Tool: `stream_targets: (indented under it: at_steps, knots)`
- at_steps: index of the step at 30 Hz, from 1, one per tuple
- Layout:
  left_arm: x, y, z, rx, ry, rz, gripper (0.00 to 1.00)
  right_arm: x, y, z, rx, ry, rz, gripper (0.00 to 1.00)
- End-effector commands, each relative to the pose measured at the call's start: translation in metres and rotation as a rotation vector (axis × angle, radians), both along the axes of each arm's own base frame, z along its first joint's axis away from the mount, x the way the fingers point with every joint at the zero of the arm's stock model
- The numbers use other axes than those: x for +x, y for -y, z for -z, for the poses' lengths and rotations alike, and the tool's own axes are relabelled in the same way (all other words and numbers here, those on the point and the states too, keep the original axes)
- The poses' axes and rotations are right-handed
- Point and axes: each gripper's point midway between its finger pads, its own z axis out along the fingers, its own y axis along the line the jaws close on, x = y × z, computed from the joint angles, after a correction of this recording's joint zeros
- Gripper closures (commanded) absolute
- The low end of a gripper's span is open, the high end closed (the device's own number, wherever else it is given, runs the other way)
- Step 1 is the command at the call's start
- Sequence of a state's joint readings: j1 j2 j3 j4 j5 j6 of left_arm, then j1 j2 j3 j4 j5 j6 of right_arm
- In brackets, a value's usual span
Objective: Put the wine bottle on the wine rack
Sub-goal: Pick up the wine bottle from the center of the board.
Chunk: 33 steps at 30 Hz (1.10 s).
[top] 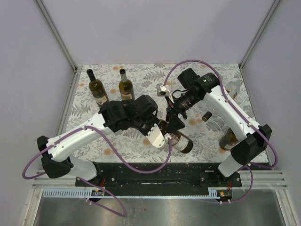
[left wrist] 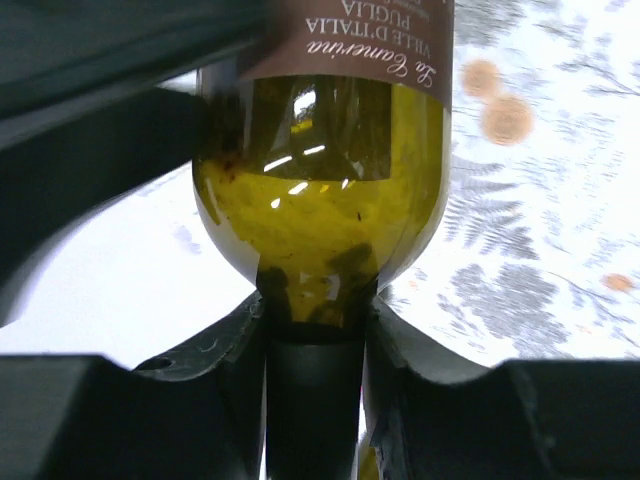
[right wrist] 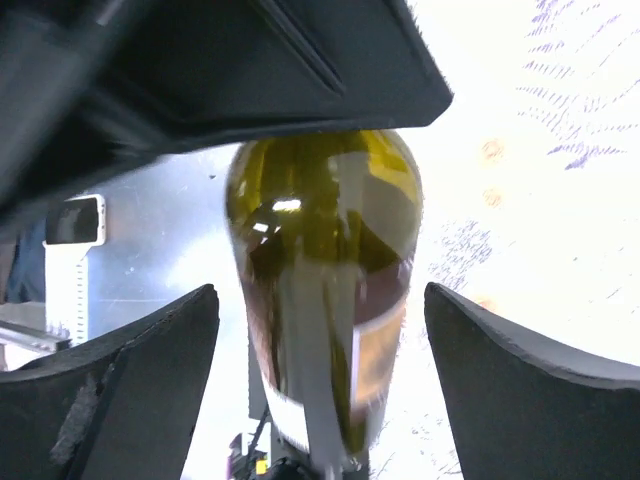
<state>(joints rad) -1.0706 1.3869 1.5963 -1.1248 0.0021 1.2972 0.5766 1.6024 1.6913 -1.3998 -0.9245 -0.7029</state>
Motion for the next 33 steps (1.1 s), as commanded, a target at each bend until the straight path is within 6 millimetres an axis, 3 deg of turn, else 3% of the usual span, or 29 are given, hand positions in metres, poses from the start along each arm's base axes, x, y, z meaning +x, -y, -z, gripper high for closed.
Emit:
stream_targets:
  at_steps: [1, 10, 16, 22, 26, 29, 33]
  knots:
    - [-0.026, -0.014, 0.020, 0.064, -0.115, 0.018, 1.00, -0.020, 0.008, -0.021, 0.015, -0.068, -0.036, 0.08]
    - [-0.027, -0.018, 0.031, 0.087, -0.134, -0.005, 1.00, -0.019, 0.008, -0.019, 0.012, -0.068, -0.042, 0.08]
    - [-0.021, -0.020, 0.037, 0.062, -0.183, -0.096, 1.00, -0.001, 0.004, -0.031, 0.026, 0.039, 0.054, 0.09]
    - [0.003, -0.030, 0.035, -0.090, -0.307, -0.315, 1.00, 0.046, 0.009, -0.067, 0.056, 0.312, 0.321, 0.05]
    - [0.024, -0.041, 0.044, -0.198, -0.363, -0.492, 1.00, 0.078, 0.018, -0.097, 0.074, 0.410, 0.516, 0.05]
    - [0.033, -0.038, 0.054, -0.265, -0.411, -0.584, 1.00, 0.105, 0.030, -0.112, 0.091, 0.460, 0.657, 0.05]
    - [0.061, -0.030, 0.061, -0.408, -0.458, -0.739, 1.00, 0.123, 0.039, -0.129, 0.120, 0.510, 0.742, 0.05]
